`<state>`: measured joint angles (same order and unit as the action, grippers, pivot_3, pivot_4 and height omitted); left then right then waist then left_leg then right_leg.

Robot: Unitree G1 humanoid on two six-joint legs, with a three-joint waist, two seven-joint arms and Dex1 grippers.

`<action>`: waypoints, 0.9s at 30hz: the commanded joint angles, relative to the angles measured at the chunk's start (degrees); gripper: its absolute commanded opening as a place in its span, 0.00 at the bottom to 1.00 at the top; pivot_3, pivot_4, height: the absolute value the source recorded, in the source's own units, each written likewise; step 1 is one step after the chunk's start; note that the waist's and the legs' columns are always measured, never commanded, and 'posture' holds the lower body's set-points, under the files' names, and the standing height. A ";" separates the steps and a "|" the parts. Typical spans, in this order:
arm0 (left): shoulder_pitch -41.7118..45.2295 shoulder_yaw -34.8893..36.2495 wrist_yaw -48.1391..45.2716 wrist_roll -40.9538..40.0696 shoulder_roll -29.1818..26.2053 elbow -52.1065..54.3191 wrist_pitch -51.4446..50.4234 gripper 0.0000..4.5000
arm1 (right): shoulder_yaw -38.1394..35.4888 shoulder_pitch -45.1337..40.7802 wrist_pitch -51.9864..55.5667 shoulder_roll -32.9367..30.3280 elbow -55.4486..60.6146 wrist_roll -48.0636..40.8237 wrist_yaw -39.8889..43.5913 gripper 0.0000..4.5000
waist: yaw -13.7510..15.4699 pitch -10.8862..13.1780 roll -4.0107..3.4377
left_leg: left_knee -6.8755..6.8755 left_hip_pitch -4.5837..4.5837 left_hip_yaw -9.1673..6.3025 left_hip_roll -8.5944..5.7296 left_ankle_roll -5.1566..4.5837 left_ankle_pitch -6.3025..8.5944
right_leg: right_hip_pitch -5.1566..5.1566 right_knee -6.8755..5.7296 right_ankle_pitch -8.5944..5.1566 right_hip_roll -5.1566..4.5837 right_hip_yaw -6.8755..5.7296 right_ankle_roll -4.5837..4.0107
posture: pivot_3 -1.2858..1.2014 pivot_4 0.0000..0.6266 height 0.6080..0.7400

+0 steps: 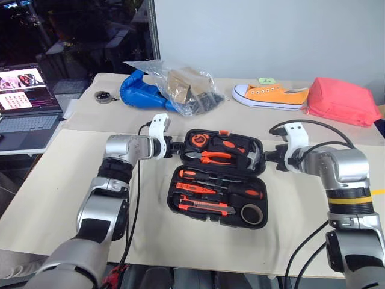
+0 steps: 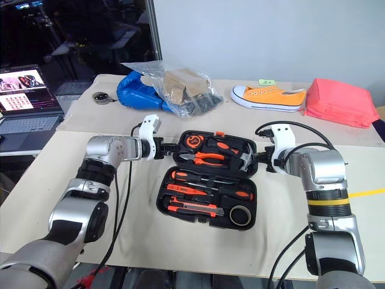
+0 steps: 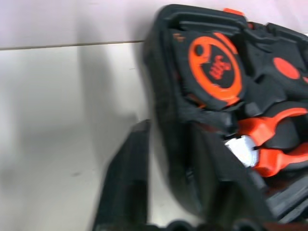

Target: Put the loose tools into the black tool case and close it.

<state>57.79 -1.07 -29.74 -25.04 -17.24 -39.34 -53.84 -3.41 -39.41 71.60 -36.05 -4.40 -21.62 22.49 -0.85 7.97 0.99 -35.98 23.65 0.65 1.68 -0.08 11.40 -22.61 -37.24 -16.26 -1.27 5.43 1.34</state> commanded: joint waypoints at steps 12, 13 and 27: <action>1.40 1.40 -2.59 3.89 0.45 -0.92 1.30 0.00 | -1.91 1.48 0.38 -1.67 5.49 0.28 0.98 0.58 | -0.32 -0.01 -0.01 | -0.06 -0.10 -0.01 -0.01 0.02 -0.01 | -0.03 -0.29 0.00 0.02 0.05 0.01 | 0.52 0.24 1.00; 1.40 1.39 -2.70 4.00 0.52 -0.81 1.23 0.00 | -1.73 1.51 0.89 -1.43 4.99 0.30 0.77 0.58 | -0.34 -0.01 -0.01 | -0.06 -0.11 0.00 -0.01 0.02 -0.01 | -0.03 -0.29 -0.01 0.03 0.06 0.01 | 0.52 0.24 1.00; 1.22 2.33 -3.80 5.08 1.16 -0.22 1.27 0.00 | -1.96 1.15 1.11 0.76 0.89 0.27 1.01 0.01 | -0.27 -0.01 -0.02 | -0.09 -0.25 0.00 0.00 0.02 -0.02 | 0.12 -0.30 -0.01 0.05 0.06 0.02 | 0.52 0.24 1.00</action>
<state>57.93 0.90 -32.33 -20.20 -16.10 -40.16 -52.91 -4.90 -37.83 72.60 -35.46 -2.99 -21.60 23.62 -1.12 7.96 0.97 -36.07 23.40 0.65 1.68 -0.06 11.39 -22.49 -37.54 -16.28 -1.23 5.49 1.36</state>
